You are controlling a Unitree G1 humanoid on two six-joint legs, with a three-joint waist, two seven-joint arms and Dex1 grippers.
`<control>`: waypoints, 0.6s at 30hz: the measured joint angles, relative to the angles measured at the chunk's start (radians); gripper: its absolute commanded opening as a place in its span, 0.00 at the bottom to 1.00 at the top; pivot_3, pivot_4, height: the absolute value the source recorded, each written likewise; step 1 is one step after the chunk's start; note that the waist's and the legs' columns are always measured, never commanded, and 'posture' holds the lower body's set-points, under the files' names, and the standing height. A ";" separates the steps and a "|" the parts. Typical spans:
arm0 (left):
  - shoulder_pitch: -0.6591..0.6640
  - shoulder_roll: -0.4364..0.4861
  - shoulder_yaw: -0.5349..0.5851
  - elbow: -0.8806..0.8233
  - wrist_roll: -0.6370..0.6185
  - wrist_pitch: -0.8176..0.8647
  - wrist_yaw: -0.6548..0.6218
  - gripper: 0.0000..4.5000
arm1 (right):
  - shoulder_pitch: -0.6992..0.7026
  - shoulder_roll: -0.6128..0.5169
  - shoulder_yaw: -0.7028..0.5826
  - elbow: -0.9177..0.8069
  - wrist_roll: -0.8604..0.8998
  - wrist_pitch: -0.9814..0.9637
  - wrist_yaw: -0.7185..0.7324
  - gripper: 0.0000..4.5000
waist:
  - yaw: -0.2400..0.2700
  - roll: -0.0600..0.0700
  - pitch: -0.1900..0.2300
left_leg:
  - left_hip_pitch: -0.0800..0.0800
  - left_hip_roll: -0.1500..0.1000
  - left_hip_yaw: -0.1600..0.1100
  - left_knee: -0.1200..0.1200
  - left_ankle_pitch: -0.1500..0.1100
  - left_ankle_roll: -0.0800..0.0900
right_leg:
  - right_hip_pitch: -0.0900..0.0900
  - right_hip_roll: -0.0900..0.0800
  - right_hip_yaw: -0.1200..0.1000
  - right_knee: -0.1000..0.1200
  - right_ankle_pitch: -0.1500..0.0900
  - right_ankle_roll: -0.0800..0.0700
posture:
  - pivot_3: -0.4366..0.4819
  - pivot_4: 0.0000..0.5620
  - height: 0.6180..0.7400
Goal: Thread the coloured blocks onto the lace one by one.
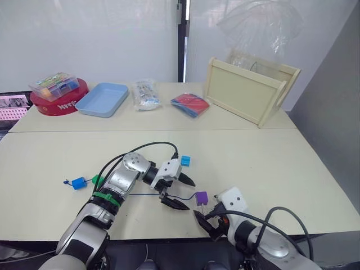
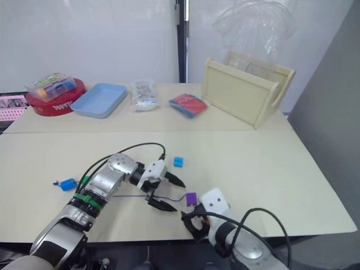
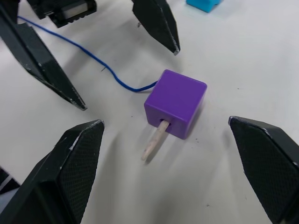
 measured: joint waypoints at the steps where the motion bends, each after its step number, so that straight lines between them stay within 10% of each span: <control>1: 0.000 0.000 0.002 0.000 -0.001 0.002 0.000 0.99 | -0.004 0.009 0.004 0.008 -0.006 -0.002 -0.010 1.00 | -0.001 0.000 0.000 | 0.000 0.000 0.000 0.000 0.000 0.000 | 0.000 0.000 0.000 0.000 0.000 0.000 | 0.48 0.27 1.00; 18: 0.173 0.088 0.079 -0.300 -0.049 0.205 0.113 0.99 | -0.061 0.124 0.100 0.158 -0.092 -0.045 -0.121 1.00 | -0.014 0.000 0.000 | 0.000 0.000 -0.001 -0.001 0.000 0.000 | 0.000 0.000 0.000 0.001 0.000 0.000 | 0.48 0.27 1.00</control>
